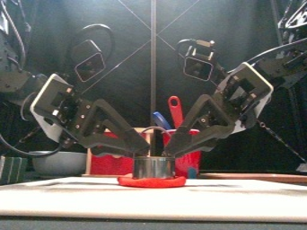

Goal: Get the cutter from the drawer then cut the dough then place the extra dough in the bowl
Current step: Cut the dough

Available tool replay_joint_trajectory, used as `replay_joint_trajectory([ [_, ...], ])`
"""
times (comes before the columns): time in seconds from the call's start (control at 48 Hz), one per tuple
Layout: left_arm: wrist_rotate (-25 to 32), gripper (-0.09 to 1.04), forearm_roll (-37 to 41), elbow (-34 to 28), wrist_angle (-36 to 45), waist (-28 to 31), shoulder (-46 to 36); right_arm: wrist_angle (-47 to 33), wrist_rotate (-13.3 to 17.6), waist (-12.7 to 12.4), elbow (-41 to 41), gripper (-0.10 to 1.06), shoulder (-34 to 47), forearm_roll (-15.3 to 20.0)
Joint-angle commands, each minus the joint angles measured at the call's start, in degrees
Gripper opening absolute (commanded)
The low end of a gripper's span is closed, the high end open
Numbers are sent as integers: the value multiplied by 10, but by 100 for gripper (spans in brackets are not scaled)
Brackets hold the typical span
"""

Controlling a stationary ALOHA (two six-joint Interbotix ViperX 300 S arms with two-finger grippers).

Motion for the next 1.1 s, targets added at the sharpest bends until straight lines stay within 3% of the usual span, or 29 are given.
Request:
replay_joint_trajectory([
  [0.021,29,83,2,-5,1,4,-42,4,-1,-6,-4,81,-25,-5],
  [0.292,41,78,-11,11,15,2,-56,4,1,-31,-20,81,-33,-37],
  [0.646,40,49,-22,7,44,1,-33,6,2,-46,-33,80,-31,-39],
  [1.104,40,49,-36,-6,49,2,1,8,1,-46,-36,61,-26,-42],
])
